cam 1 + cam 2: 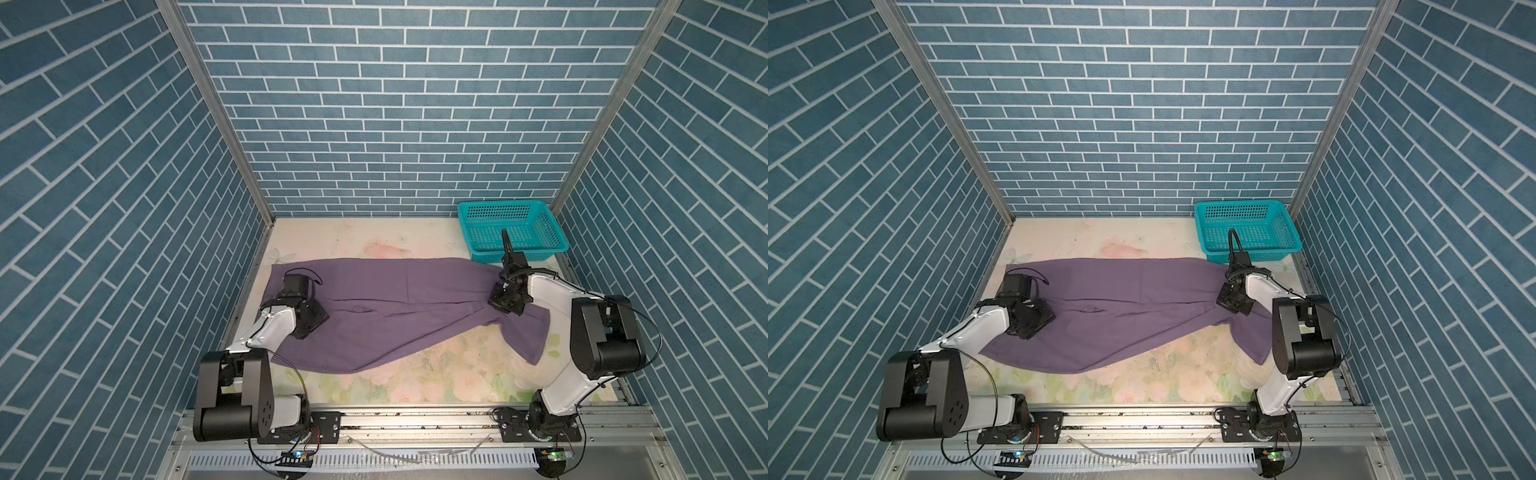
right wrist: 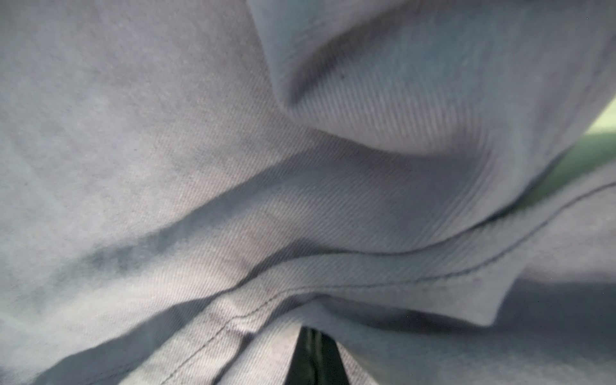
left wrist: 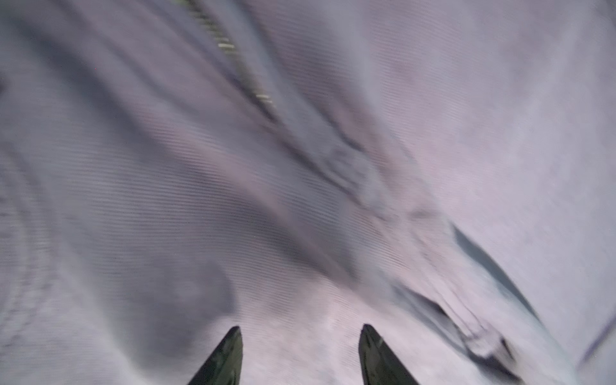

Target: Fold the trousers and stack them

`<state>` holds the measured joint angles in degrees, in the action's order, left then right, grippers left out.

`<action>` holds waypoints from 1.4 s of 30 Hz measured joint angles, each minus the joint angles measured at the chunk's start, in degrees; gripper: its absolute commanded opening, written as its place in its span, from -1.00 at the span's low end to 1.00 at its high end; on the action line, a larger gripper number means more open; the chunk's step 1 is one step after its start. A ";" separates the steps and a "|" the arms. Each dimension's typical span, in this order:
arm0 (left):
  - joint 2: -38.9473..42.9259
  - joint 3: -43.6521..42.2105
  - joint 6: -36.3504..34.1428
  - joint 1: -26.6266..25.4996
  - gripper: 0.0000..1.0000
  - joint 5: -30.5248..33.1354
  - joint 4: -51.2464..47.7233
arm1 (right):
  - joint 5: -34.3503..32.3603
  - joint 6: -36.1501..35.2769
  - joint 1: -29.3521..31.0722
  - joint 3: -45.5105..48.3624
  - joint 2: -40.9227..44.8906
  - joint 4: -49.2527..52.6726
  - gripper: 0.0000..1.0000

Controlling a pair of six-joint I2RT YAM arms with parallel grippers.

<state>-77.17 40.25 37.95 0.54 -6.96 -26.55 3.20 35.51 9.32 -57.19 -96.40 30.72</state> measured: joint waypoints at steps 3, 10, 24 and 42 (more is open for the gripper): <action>-0.20 0.33 -0.61 -0.92 -0.11 0.00 0.13 | -0.26 -0.07 0.00 0.15 1.57 0.81 -1.00; -1.01 2.03 0.61 -10.62 0.00 -1.11 -0.94 | -2.64 -2.78 0.00 3.15 17.51 6.67 -0.69; -13.07 7.23 4.00 -23.02 0.04 -2.97 2.34 | 0.87 -3.82 2.71 14.10 22.51 13.81 -0.08; -14.97 8.04 6.43 -22.95 0.05 -2.75 5.42 | -3.41 0.11 -3.39 17.97 22.69 8.46 -1.00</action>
<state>-92.14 48.29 44.38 -22.41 -9.72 -21.12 -0.21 35.62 5.93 -39.22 -73.71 39.18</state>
